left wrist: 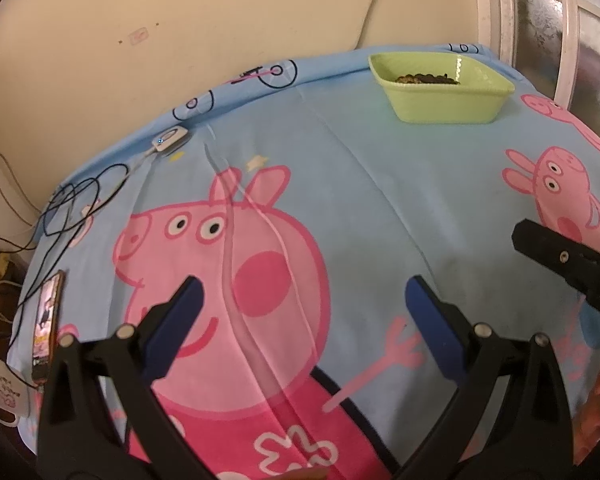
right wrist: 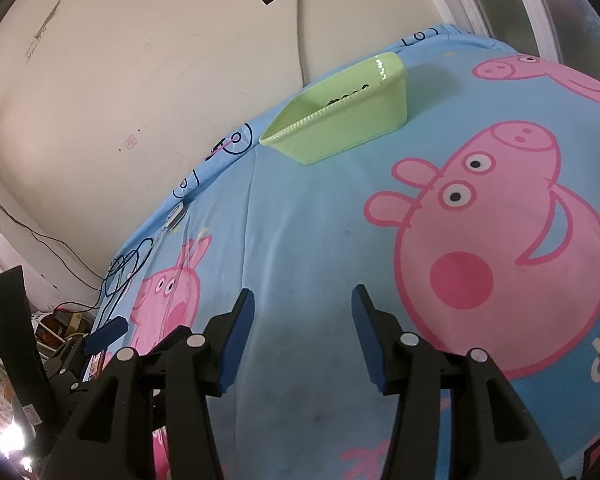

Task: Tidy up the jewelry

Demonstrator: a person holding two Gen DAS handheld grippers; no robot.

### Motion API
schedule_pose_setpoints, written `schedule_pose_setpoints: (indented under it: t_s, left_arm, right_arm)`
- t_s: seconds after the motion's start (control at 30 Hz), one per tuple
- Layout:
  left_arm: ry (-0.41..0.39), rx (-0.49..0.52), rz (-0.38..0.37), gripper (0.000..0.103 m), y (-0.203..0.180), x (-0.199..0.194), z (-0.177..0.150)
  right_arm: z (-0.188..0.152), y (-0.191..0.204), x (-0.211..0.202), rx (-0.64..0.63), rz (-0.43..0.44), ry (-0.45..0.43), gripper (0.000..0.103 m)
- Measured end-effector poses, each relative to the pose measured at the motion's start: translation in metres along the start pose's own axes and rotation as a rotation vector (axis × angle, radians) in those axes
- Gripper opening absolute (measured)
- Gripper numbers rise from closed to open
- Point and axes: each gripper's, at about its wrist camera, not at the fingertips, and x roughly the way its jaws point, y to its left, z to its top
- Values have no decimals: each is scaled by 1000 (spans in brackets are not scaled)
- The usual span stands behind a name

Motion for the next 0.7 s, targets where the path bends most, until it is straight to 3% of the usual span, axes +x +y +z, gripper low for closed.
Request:
schedule_pose_setpoints:
  t_s: [0.7]
  left_arm:
    - [73,-63,-3,97,11,5,-2]
  right_arm:
    - [-5,7,-3,5,7,-9,26]
